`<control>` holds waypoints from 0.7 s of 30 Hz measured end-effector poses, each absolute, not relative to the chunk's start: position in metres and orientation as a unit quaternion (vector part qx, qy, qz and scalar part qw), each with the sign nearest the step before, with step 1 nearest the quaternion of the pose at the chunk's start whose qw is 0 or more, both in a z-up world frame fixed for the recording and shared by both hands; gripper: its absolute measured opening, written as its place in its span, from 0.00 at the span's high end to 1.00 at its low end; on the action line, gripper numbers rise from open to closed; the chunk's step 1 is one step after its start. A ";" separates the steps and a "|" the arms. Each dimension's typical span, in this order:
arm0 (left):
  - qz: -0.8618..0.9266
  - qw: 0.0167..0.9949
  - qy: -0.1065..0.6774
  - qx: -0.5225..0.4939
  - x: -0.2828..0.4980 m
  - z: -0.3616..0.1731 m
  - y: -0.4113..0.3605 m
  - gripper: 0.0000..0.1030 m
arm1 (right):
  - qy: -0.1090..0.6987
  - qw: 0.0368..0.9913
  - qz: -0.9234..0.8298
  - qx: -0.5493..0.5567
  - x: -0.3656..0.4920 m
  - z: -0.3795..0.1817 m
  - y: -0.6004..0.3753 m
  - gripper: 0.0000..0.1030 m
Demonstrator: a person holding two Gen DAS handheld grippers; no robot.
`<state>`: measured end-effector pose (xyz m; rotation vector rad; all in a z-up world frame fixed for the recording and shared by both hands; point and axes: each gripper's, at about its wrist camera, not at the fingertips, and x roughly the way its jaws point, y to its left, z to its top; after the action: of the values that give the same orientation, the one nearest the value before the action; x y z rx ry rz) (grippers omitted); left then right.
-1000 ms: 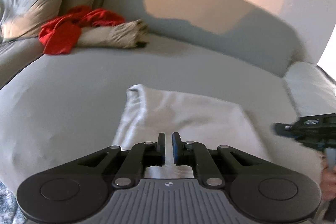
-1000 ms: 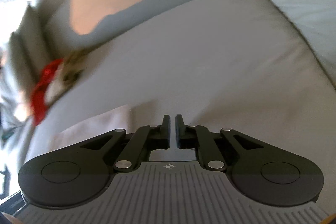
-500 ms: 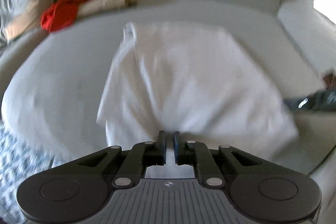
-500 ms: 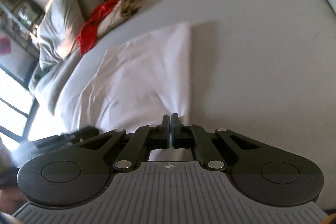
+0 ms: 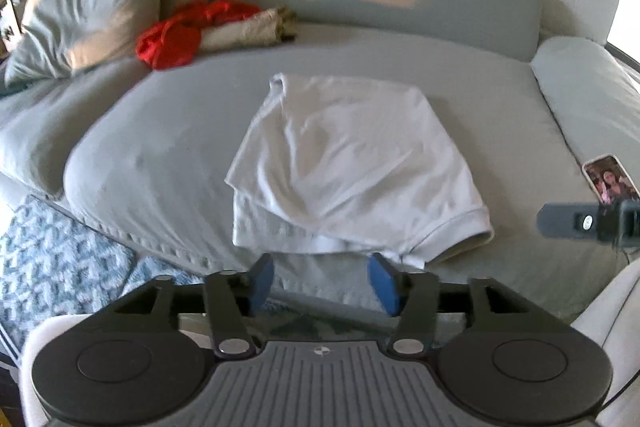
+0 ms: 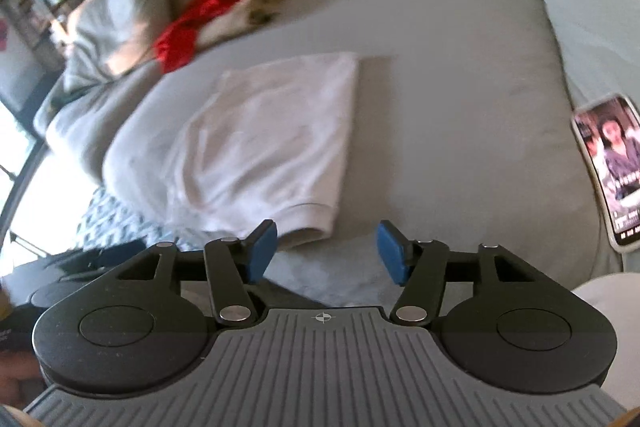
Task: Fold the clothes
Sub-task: 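Grasp the folded shirt's corner with the left gripper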
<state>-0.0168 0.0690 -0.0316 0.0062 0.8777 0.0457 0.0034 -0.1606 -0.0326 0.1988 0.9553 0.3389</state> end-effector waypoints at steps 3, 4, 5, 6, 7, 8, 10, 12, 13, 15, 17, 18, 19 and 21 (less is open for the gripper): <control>0.033 0.907 0.419 0.004 -0.020 -0.025 0.067 0.37 | 0.449 0.871 0.177 0.085 -0.003 -0.024 -0.149 0.34; 0.035 0.907 0.419 0.001 -0.021 -0.025 0.067 0.37 | 0.449 0.871 0.181 0.084 -0.007 -0.023 -0.148 0.34; 0.036 0.907 0.419 -0.003 -0.022 -0.024 0.067 0.37 | 0.449 0.871 0.184 0.083 -0.010 -0.021 -0.148 0.33; 0.039 0.907 0.420 -0.006 -0.023 -0.024 0.067 0.36 | 0.449 0.870 0.185 0.084 -0.013 -0.020 -0.148 0.32; 0.042 0.907 0.420 -0.009 -0.024 -0.025 0.068 0.34 | 0.449 0.870 0.185 0.085 -0.016 -0.019 -0.148 0.31; 0.045 0.906 0.420 -0.010 -0.024 -0.025 0.070 0.33 | 0.450 0.869 0.185 0.086 -0.018 -0.019 -0.149 0.30; 0.049 0.905 0.423 -0.010 -0.026 -0.027 0.073 0.30 | 0.452 0.868 0.186 0.089 -0.020 -0.020 -0.152 0.27; 0.053 0.902 0.428 -0.020 -0.024 -0.031 0.081 0.24 | 0.454 0.867 0.186 0.091 -0.022 -0.020 -0.155 0.22; 0.056 0.901 0.430 -0.032 -0.022 -0.033 0.088 0.21 | 0.456 0.866 0.184 0.090 -0.021 -0.021 -0.154 0.20; 0.062 0.898 0.432 -0.057 -0.018 -0.037 0.102 0.20 | 0.458 0.865 0.181 0.090 -0.019 -0.023 -0.152 0.18; 0.071 0.896 0.429 -0.087 -0.013 -0.042 0.119 0.20 | 0.462 0.863 0.180 0.097 -0.015 -0.027 -0.152 0.17; 0.070 0.896 0.425 -0.105 -0.010 -0.045 0.129 0.20 | 0.464 0.862 0.179 0.102 -0.012 -0.029 -0.152 0.17; 0.068 0.896 0.420 -0.123 -0.007 -0.048 0.138 0.20 | 0.465 0.860 0.178 0.107 -0.009 -0.032 -0.152 0.17; 0.057 0.896 0.413 -0.154 0.006 -0.053 0.153 0.20 | 0.470 0.855 0.180 0.125 -0.002 -0.041 -0.153 0.17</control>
<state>0.0055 0.1531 -0.0528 -0.3187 0.8556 0.1187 -0.0017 -0.1535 -0.0407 0.2619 0.9882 0.3787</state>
